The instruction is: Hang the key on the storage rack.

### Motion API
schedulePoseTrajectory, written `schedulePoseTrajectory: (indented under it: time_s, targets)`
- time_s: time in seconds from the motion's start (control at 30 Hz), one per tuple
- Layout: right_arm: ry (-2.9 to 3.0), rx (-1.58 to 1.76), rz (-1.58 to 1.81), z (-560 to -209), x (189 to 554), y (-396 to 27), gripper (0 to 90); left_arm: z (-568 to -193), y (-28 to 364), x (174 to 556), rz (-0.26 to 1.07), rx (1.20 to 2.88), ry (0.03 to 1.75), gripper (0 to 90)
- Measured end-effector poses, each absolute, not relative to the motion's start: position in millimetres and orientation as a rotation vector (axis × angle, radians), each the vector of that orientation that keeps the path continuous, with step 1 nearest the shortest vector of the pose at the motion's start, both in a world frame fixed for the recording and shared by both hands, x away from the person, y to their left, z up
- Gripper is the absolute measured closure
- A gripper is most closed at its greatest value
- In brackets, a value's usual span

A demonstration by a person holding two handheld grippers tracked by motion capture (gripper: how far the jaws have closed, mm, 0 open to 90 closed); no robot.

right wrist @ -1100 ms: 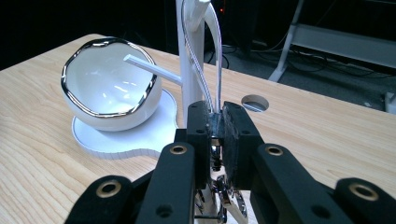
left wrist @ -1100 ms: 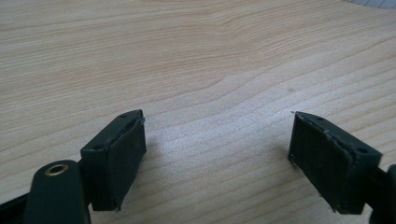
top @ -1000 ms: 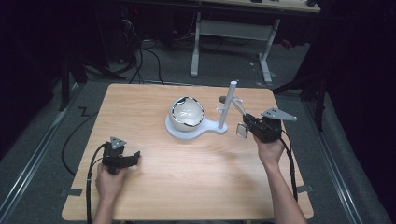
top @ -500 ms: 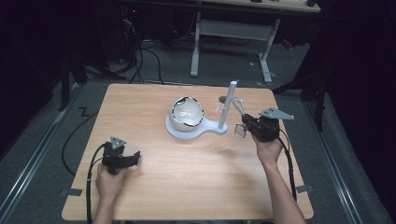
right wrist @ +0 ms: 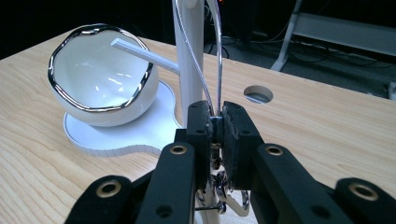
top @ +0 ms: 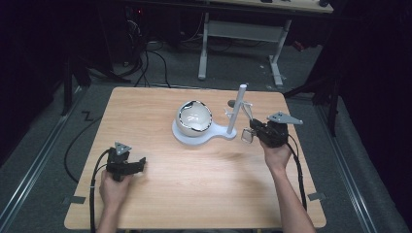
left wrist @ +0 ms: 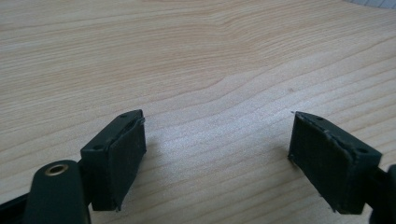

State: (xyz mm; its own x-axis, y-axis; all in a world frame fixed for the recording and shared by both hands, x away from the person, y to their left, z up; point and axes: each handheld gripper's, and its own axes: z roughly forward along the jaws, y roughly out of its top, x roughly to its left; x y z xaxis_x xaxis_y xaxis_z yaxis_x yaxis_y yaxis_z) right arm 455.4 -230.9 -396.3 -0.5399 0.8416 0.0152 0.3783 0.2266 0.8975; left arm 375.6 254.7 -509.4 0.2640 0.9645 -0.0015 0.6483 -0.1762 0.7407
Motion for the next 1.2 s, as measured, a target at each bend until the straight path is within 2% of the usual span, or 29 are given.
schedulePoseTrajectory:
  time_s: [1.2]
  targets:
    - [2.031, 1.149, 1.281, -408, 468, -221, 81.8, -509, 255, 376, 0.644, 1.907, 1.457, 19.1]
